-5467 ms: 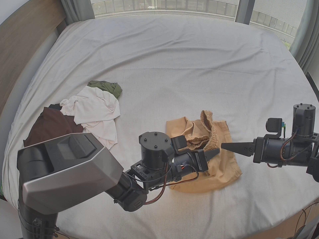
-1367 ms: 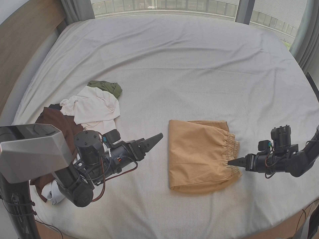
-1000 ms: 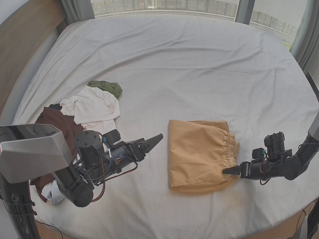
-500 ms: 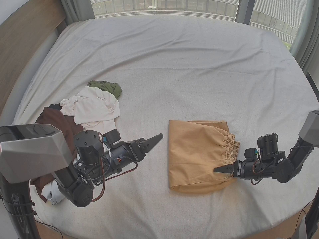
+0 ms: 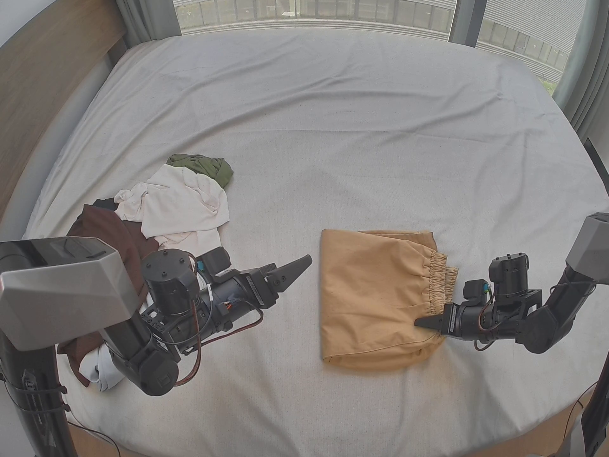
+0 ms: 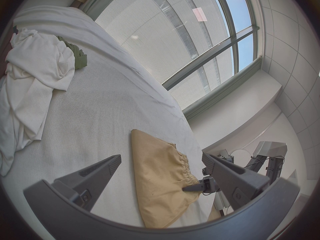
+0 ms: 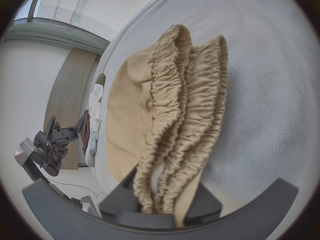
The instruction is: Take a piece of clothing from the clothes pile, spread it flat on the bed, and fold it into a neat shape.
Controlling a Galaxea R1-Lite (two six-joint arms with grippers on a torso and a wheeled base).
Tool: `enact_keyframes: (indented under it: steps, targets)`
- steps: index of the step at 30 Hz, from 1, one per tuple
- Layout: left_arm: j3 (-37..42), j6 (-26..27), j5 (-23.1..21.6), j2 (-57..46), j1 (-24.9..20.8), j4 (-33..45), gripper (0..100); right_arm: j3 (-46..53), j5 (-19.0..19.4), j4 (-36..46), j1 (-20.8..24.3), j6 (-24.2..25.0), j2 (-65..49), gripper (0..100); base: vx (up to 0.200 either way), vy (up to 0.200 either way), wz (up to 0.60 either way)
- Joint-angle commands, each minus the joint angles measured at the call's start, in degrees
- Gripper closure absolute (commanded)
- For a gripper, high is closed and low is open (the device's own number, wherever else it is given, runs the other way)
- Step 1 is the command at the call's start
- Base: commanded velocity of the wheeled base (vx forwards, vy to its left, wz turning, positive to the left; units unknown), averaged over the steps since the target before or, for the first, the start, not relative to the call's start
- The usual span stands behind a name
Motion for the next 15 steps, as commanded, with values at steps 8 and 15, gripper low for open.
enact_keyframes:
  steps: [8,15]
  targets:
    - [-0.2,-0.3,0.2,-1.3,0.5,0.0,0,1.6,0.8,-17.1,5.1,3.2,-4.7,100,0.0,0.0,0.0]
    - [0.2,0.1,0.1,-3.6,2.6,0.0,0,-0.3,3.6,-27.0,5.8,10.3,-4.6,100,0.0,0.0,0.0]
